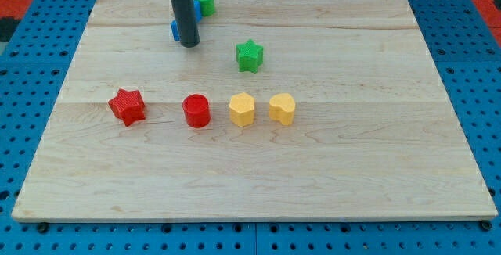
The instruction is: Slightly push the blue cube towards the bottom of the green circle
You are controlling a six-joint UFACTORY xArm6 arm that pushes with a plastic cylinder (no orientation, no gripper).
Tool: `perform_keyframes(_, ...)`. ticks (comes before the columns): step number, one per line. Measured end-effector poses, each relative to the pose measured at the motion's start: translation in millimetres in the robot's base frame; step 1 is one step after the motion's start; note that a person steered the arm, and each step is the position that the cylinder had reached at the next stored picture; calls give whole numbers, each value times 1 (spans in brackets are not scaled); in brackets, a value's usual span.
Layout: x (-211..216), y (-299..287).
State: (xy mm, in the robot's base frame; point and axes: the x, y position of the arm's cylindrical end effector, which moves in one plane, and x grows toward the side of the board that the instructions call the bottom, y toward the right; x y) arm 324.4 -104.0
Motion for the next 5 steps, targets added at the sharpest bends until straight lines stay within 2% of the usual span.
perform_keyframes(1, -9, -42)
perform_keyframes(2, -36, -53)
perform_keyframes(3, -81, -53)
perform_keyframes(4, -93, -34)
perform_keyframes(5, -88, 3)
